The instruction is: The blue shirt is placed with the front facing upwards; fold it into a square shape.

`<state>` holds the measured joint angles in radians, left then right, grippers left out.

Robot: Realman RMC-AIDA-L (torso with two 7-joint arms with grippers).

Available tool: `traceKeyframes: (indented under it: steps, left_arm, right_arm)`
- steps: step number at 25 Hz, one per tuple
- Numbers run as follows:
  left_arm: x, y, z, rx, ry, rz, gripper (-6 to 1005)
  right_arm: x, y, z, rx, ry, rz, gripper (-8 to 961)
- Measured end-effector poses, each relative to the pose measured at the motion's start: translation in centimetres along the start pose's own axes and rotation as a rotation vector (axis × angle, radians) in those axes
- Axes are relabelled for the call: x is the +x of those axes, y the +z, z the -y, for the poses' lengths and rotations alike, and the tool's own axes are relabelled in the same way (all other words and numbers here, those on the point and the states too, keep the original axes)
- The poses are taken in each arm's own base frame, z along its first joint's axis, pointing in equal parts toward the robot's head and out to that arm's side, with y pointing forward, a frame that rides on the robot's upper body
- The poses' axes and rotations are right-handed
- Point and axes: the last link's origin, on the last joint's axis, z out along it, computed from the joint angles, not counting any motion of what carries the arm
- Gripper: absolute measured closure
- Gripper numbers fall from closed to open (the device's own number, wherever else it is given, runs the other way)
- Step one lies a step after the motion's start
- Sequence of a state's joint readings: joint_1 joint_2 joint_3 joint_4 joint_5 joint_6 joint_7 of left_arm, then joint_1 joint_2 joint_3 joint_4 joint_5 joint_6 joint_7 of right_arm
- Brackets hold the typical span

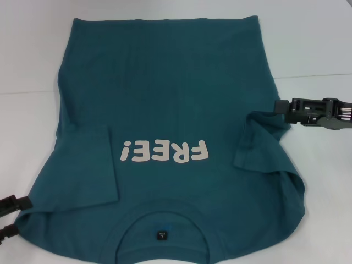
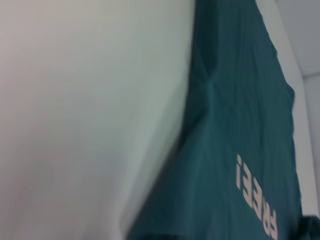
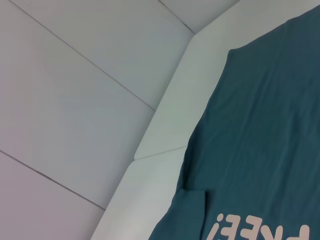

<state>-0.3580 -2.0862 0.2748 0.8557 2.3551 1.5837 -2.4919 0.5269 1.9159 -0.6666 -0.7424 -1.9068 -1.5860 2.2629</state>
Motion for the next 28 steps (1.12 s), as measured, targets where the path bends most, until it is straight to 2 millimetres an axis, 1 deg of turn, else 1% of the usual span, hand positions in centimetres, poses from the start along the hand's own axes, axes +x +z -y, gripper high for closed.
traceKeyframes:
  steps: [5, 10, 14, 21, 28]
  left_arm:
    - [0.6, -0.1, 0.6, 0.037, -0.003, -0.047, 99]
    - [1.2, 0.5, 0.6, 0.060, 0.058, -0.064, 100]
    - [1.6, 0.9, 0.6, 0.072, 0.070, -0.083, 100]
    - [1.8, 1.7, 0.5, 0.098, 0.093, -0.075, 100]
    - [1.6, 2.5, 0.0, 0.101, 0.119, -0.039, 99]
  right_arm:
    - [0.0, 0.0, 0.0, 0.002, 0.001, 0.002, 13]
    - [-0.1, 0.1, 0.0, 0.003, -0.001, 0.002, 13]
    - [-0.1, 0.1, 0.0, 0.004, -0.002, 0.003, 13]
    - [0.0, 0.0, 0.1, 0.006, 0.001, 0.005, 13]
    - [0.0, -0.1, 0.2, 0.008, 0.002, 0.006, 13]
